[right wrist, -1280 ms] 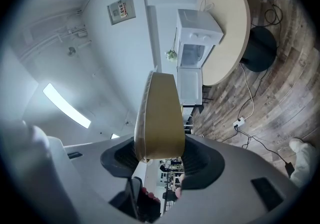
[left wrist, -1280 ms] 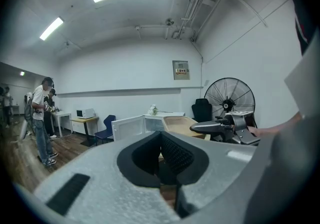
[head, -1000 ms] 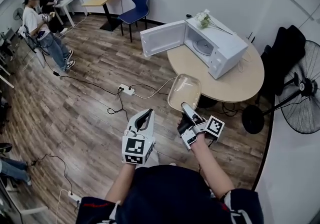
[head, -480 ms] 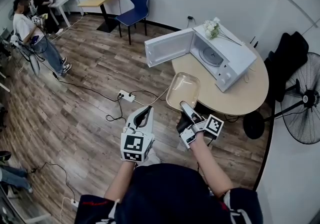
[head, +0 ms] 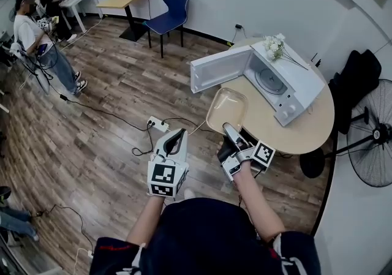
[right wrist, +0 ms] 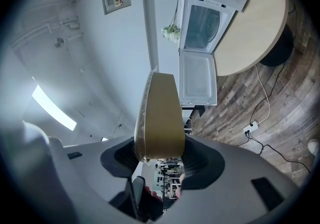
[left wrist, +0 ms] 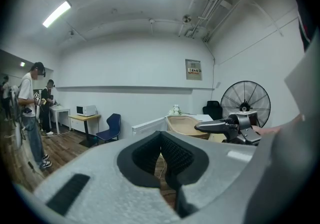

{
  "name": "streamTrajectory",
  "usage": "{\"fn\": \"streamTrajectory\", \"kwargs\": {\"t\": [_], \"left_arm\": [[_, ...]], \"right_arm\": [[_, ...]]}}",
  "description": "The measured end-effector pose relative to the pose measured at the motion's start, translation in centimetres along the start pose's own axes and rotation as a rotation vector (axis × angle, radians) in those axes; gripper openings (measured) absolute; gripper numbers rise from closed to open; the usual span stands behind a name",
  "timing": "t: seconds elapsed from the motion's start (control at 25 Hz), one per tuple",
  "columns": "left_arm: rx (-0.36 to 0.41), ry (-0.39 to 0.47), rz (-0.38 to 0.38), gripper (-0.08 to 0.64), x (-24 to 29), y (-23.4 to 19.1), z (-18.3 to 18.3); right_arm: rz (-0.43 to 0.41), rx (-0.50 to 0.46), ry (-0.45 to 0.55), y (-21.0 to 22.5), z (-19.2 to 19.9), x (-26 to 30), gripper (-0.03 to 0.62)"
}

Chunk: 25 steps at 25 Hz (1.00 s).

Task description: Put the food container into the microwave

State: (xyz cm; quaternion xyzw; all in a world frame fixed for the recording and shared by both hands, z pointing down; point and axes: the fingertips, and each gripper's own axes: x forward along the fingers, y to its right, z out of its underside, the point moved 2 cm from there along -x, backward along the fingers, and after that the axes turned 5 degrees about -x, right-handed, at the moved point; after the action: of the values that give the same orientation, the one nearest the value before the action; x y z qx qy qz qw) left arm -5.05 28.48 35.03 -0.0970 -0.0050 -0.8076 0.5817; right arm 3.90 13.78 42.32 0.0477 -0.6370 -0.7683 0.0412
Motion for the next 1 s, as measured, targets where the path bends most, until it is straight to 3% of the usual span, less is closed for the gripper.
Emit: {"fn": "streamTrajectory", "kwargs": {"t": [0.56, 1.0], "left_arm": [[0.01, 0.007, 0.021, 0.015, 3.1, -4.6, -0.2], [0.045, 0.0, 0.069, 0.015, 11.7, -4.2, -1.7]], "right_arm": [[0.019, 0.015, 0.026, 1.3, -1.3, 5.3, 0.227], [0.027, 0.051, 0.076, 3.8, -8.4, 8.0, 0.227]]}}
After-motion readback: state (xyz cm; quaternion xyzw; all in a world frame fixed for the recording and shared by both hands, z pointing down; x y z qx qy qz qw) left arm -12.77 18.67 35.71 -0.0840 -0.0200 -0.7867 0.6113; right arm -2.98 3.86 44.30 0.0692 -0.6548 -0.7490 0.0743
